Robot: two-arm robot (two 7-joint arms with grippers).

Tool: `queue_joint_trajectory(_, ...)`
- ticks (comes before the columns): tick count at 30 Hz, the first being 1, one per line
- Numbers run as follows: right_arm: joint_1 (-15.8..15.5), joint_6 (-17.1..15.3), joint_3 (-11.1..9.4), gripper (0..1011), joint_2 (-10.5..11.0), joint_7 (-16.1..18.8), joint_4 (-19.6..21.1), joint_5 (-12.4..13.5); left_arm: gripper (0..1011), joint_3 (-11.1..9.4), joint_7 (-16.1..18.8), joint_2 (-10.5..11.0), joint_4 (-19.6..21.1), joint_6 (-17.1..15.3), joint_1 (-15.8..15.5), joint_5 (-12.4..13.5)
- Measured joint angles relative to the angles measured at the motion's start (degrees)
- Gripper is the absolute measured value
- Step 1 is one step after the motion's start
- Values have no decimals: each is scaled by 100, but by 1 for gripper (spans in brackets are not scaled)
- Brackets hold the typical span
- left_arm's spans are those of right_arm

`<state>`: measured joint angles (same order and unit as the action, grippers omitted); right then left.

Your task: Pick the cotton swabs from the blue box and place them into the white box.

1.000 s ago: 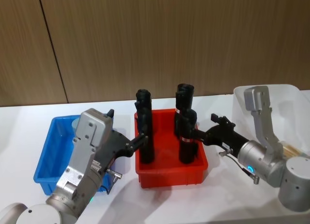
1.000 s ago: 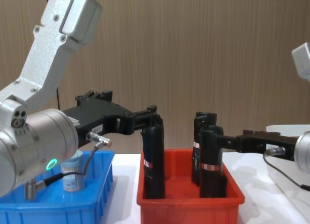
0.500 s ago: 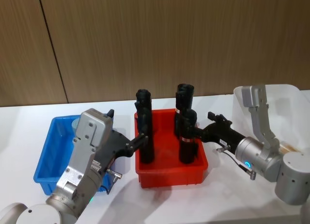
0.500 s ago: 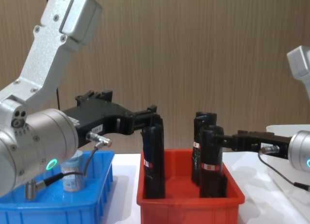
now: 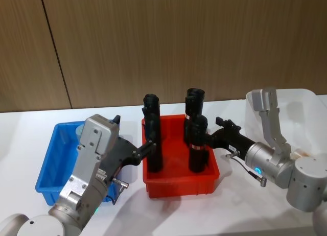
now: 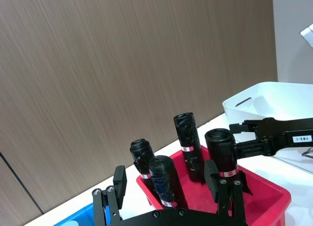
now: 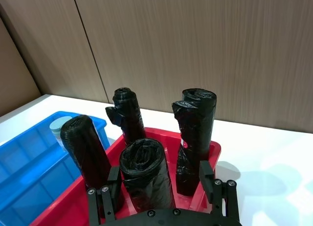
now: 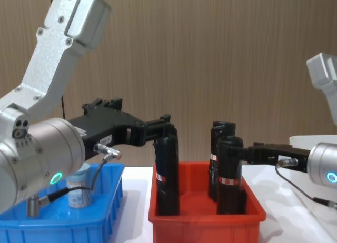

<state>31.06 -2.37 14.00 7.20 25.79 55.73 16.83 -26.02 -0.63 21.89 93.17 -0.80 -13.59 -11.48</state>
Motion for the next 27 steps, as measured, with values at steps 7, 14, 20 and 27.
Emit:
queue_joint_trajectory(7,111,57,16,1001,-36,82,-198,2,1004,0,0,0,0,0,0,0)
queue_joint_trajectory(14,246,136,37,1001,-78,168,-436,-2,1004,0,0,0,0,0,0,0)
queue_joint_trajectory(20,339,190,53,1001,-106,223,-600,-17,1004,0,0,0,0,0,0,0)
queue_joint_trajectory(27,464,264,77,944,-143,333,-821,-46,1004,0,0,0,0,0,0,0)
